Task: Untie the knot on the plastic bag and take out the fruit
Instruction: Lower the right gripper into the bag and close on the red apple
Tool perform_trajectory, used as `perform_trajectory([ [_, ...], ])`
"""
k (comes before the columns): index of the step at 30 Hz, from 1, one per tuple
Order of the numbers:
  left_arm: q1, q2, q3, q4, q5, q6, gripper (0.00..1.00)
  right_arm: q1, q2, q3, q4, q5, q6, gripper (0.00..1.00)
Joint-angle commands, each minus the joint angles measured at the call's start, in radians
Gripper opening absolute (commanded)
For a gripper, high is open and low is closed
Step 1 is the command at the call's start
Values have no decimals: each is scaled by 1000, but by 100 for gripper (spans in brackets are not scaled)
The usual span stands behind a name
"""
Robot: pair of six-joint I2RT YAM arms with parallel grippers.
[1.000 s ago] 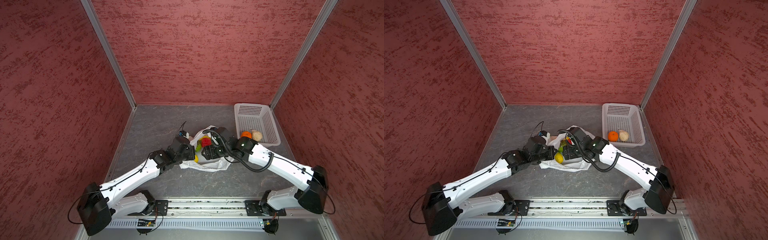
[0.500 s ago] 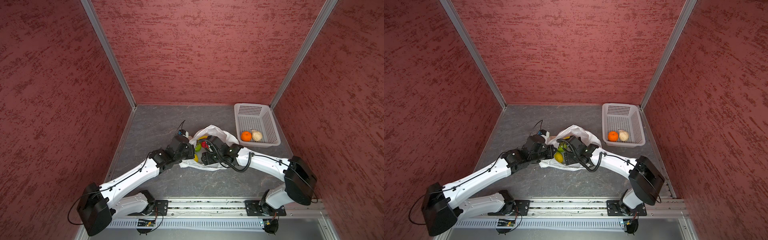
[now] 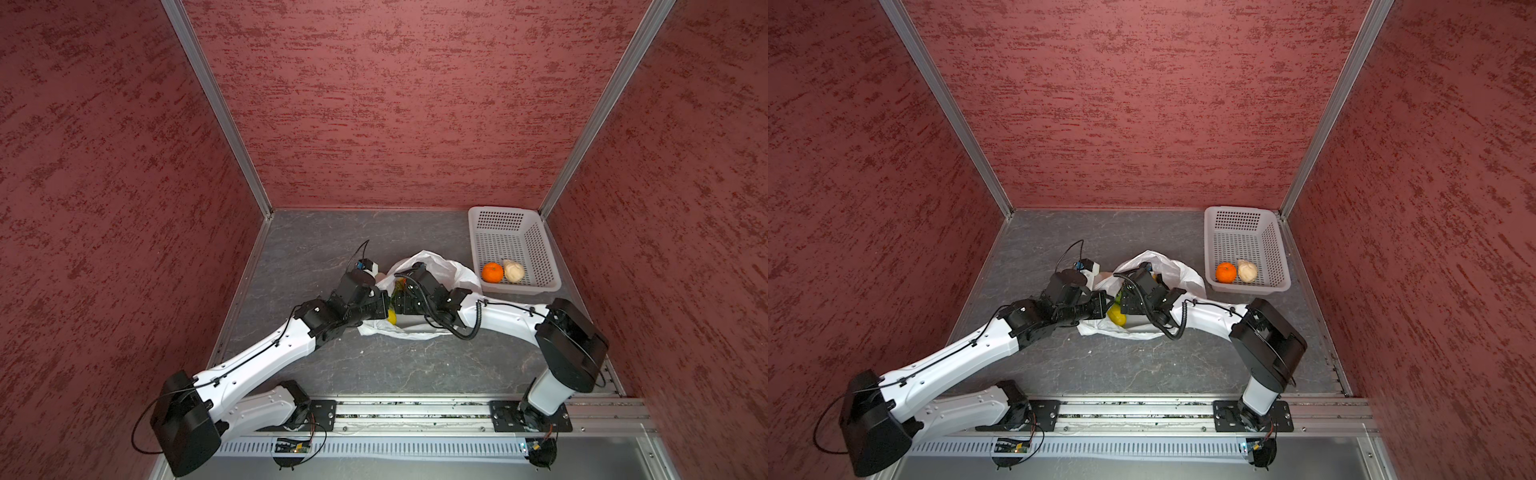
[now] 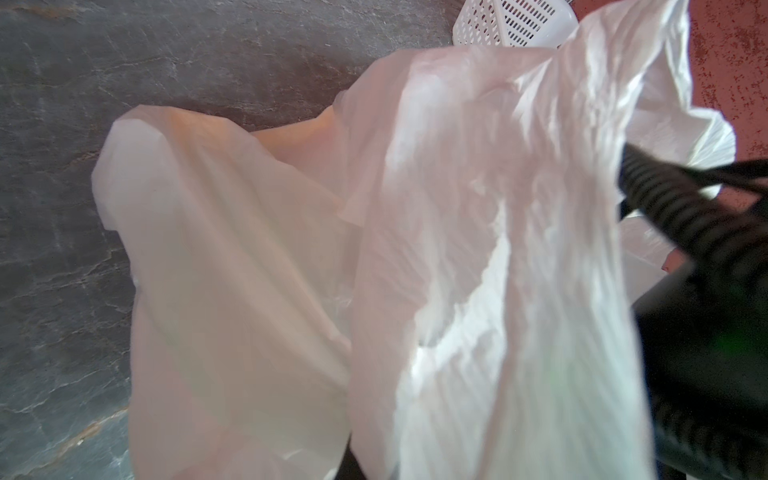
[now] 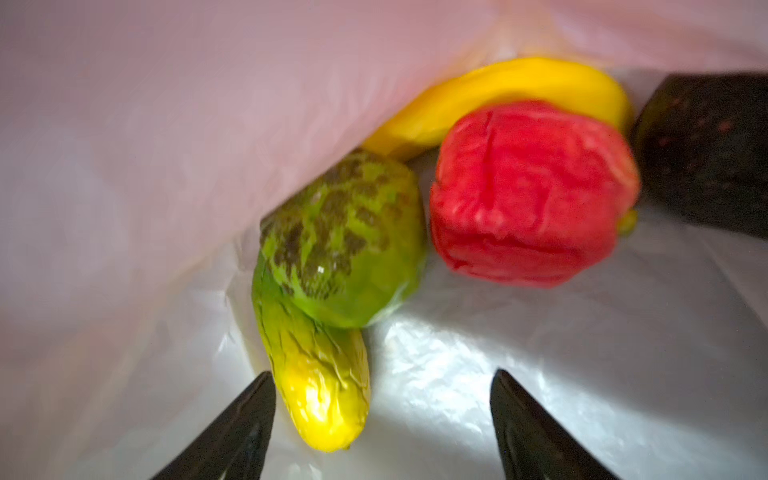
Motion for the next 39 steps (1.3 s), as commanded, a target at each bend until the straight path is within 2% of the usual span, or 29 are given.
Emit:
perform_trajectory([
  [1, 5, 28, 16, 4, 45, 32, 0, -40, 7, 10, 52, 106, 111, 84],
  [7, 4, 65, 43, 15, 62, 57, 0, -86, 45, 58, -6, 168, 145, 84],
  [23, 17, 87, 66, 70, 71, 78, 0, -107, 179, 148, 35, 182, 181, 85],
  [29, 23, 81, 46, 81, 79, 72, 0, -115, 250, 195, -4, 165, 190, 85],
  [32, 28, 71, 38, 81, 75, 71, 0, -115, 261, 187, -2, 159, 198, 81],
  [39, 31, 47, 6, 95, 61, 52, 0, -115, 218, 136, 26, 153, 184, 58],
])
